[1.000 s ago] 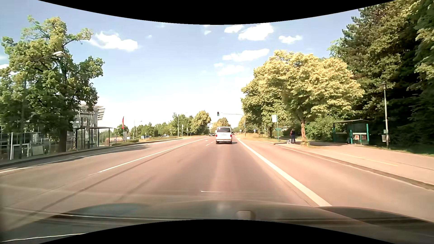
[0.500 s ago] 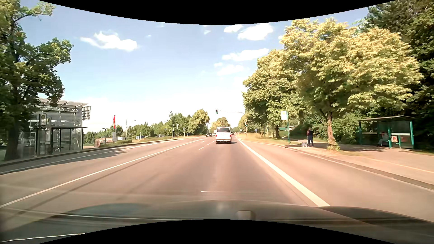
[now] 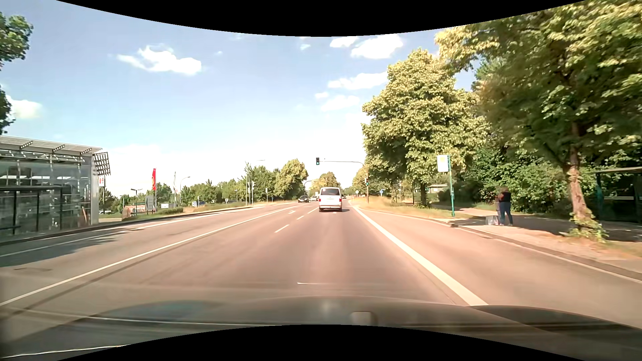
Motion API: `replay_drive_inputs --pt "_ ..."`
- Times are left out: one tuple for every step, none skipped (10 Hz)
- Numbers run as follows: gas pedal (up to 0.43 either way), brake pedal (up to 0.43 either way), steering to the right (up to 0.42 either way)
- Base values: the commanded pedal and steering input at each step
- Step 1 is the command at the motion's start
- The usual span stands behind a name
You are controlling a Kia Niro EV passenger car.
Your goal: Follow the waypoints while adhering to traffic rules and regulations
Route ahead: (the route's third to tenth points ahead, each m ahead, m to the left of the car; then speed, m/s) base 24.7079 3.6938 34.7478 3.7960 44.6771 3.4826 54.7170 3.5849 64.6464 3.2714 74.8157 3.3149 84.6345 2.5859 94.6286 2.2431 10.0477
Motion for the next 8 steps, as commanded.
replay_drive_inputs --pt "0.11 0.006 0.0" --pt "0.11 0.006 0.0" --pt "0.11 0.006 0.0" --pt "0.11 0.006 0.0" --pt "0.11 0.006 0.0" --pt "0.11 0.006 0.0" --pt "0.169 0.006 0.0" --pt "0.197 0.006 0.0"
